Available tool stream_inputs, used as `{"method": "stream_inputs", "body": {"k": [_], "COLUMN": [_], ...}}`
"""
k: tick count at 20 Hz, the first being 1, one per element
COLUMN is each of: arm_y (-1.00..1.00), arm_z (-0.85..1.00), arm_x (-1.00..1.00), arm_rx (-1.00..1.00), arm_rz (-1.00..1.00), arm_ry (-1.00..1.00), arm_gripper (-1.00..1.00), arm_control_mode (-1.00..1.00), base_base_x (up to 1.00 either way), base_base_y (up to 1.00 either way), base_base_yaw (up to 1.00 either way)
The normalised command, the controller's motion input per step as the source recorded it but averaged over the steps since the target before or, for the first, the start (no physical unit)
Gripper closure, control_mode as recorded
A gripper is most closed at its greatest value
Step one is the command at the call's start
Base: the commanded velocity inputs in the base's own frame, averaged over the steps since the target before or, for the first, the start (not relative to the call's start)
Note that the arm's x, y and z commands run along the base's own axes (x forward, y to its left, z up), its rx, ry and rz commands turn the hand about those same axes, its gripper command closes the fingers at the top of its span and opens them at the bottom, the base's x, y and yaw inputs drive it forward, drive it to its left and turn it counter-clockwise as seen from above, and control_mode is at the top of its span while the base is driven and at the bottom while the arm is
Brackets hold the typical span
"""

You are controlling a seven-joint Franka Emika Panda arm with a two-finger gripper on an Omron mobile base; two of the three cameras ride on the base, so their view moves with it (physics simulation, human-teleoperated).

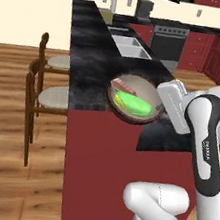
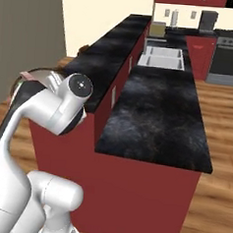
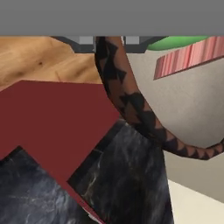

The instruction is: The microwave is finished heating the steak and corn. Take the bowl containing the food and place it on the dining counter.

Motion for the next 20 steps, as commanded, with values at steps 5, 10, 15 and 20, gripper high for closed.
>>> {"method": "stream_inputs", "body": {"k": [5, 10, 15, 20], "arm_y": [0.50, 0.39, 0.13, -0.09], "arm_z": [0.00, 0.00, 0.00, -0.05], "arm_x": [1.00, 1.00, 0.98, 0.19], "arm_rx": [-0.01, 0.00, 0.00, 0.06], "arm_rz": [-0.34, -0.25, -0.16, -0.04], "arm_ry": [0.04, 0.24, 0.35, 0.05], "arm_gripper": [1.00, 1.00, 1.00, 1.00], "arm_control_mode": [-1.00, -1.00, -1.00, -1.00], "base_base_x": [0.00, 0.00, 0.00, 0.00], "base_base_y": [0.00, 0.00, 0.00, 0.00], "base_base_yaw": [0.00, 0.00, 0.00, 0.00]}}
